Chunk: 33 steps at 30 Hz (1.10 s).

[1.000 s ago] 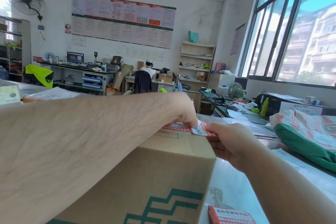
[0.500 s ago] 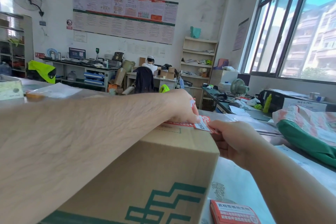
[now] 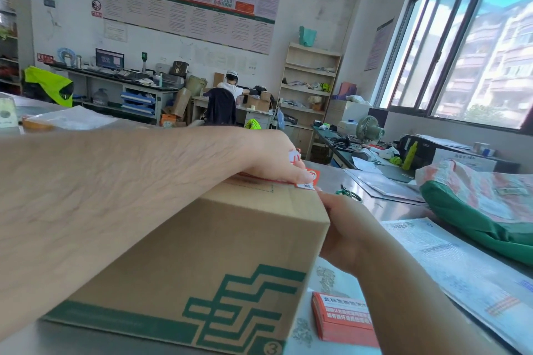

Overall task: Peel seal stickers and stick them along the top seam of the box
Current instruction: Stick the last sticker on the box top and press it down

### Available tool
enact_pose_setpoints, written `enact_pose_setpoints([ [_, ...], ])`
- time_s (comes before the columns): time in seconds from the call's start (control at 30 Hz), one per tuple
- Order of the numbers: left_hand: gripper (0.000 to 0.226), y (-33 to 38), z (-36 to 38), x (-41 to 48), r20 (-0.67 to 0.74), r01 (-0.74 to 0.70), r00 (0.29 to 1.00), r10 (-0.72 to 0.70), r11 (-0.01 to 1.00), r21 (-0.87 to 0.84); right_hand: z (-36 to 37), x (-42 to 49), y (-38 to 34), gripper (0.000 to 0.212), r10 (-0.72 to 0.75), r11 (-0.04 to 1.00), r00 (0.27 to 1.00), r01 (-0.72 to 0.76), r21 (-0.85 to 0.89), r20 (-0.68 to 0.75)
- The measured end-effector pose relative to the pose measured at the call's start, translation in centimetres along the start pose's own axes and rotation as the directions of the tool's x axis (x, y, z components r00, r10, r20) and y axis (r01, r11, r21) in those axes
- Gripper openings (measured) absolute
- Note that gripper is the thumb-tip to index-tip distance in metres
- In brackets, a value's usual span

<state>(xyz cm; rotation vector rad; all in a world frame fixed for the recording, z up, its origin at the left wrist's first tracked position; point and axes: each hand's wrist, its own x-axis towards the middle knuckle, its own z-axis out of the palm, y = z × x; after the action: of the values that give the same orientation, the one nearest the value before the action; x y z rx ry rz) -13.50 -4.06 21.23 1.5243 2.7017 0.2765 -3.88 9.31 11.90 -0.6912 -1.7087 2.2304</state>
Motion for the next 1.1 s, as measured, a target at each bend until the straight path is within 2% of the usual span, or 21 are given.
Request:
enact_pose_setpoints([
  [0.1, 0.05, 0.1, -0.3, 0.1, 0.027, -0.002, 1.0, 0.002, 1.0, -0.011, 0.7, 0.2, -0.1, 0.037, 0.001, 1.0, 1.0, -0.001, 0.015, 0.01],
  [0.23, 0.066, 0.3, -1.2, 0.9, 0.148, 0.024, 0.988, -0.037, 0.996, 0.089, 0.5, 1.0, -0.9, 0.018, -0.075, 0.997, 0.991, 0.074, -0.008, -0.107],
  [0.33, 0.062, 0.4, -1.6, 1.3, 0.196, 0.06, 0.978, -0.069, 0.997, 0.052, 0.2, 1.5, -1.2, 0.013, -0.121, 0.992, 0.98, 0.115, -0.051, -0.16],
  [0.43, 0.063, 0.3, -1.5, 1.6, 0.214, 0.06, 0.974, -0.073, 0.996, 0.068, -0.1, 1.8, -1.2, 0.008, -0.094, 0.991, 0.984, 0.078, -0.109, -0.149],
  [0.53, 0.063, 0.1, -1.1, 1.4, 0.204, 0.037, 0.977, -0.058, 0.994, 0.103, -0.4, 2.3, 0.2, 0.013, -0.063, 0.998, 0.998, 0.063, -0.018, -0.001],
  [0.6, 0.06, 0.1, -1.0, 1.2, 0.202, 0.024, 0.978, -0.049, 0.992, 0.124, -0.2, 2.3, 1.3, 0.016, -0.072, 0.994, 0.996, 0.067, 0.085, 0.05],
  [0.67, 0.058, 0.2, -1.0, 1.1, 0.199, 0.028, 0.979, -0.05, 0.993, 0.114, 0.2, 1.9, 1.8, 0.021, -0.099, 0.991, 0.995, 0.096, 0.089, 0.025],
  [0.73, 0.057, 0.3, -1.0, 1.0, 0.19, 0.021, 0.981, -0.044, 0.993, 0.12, 0.7, 1.0, 1.7, 0.029, -0.118, 0.993, 0.99, 0.117, -0.011, -0.076],
  [0.8, 0.058, 0.3, -0.9, 0.8, 0.167, 0.012, 0.985, -0.032, 0.993, 0.12, 0.7, 0.4, 2.2, 0.037, -0.12, 0.992, 0.986, 0.113, -0.064, -0.118],
  [0.87, 0.058, 0.2, -0.7, 0.4, 0.129, 0.003, 0.992, -0.012, 0.997, 0.075, 0.5, 0.2, 3.1, 0.041, -0.126, 0.992, 0.989, 0.124, -0.033, -0.075],
  [0.97, 0.054, -0.4, 0.1, 0.2, 0.054, -0.017, 0.998, 0.016, 1.0, 0.019, 0.2, 0.6, 4.8, 0.036, -0.163, 0.984, 0.987, 0.161, 0.077, 0.013],
  [1.1, 0.043, -0.5, 1.1, 0.0, -0.073, -0.011, 0.997, 0.01, 1.0, -0.009, 0.0, 1.0, 4.6, 0.061, -0.135, 0.987, 0.988, 0.128, 0.095, 0.077],
])
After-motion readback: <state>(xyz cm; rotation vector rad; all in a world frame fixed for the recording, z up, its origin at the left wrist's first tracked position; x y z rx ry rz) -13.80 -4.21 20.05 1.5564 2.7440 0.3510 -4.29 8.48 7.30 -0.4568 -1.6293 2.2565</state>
